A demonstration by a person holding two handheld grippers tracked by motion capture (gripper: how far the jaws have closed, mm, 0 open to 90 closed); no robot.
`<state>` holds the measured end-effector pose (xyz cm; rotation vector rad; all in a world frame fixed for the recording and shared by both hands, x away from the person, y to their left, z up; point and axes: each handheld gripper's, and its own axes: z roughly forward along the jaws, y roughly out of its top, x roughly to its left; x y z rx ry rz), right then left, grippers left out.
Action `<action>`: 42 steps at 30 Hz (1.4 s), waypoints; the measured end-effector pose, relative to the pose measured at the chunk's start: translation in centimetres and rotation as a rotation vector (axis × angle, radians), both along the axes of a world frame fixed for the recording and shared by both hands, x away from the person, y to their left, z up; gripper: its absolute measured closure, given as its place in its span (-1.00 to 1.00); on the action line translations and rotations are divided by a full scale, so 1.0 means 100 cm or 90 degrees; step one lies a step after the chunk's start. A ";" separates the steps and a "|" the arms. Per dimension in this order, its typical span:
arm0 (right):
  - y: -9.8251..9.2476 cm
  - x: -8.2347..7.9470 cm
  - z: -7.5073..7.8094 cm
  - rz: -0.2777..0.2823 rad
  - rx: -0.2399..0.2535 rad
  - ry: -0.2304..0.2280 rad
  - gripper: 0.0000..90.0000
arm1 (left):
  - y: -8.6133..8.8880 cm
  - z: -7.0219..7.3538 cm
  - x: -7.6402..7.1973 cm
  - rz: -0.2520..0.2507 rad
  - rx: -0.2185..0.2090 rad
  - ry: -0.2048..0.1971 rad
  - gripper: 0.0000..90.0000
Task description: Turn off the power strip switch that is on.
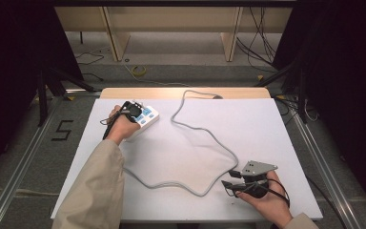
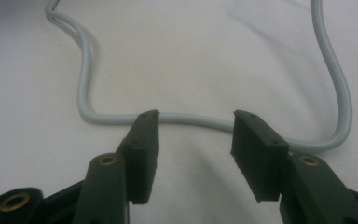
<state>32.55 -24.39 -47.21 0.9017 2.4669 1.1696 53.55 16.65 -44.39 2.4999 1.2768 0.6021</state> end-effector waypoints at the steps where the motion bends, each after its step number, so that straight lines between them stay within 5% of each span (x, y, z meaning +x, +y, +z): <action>1: 0.000 0.000 0.000 0.000 0.000 0.000 0.16 | 0.000 0.000 0.000 0.002 -0.002 -0.002 1.00; 42: -0.001 0.000 0.001 -0.003 0.000 -0.002 0.16 | -0.001 0.000 0.000 0.008 -0.003 -0.005 1.00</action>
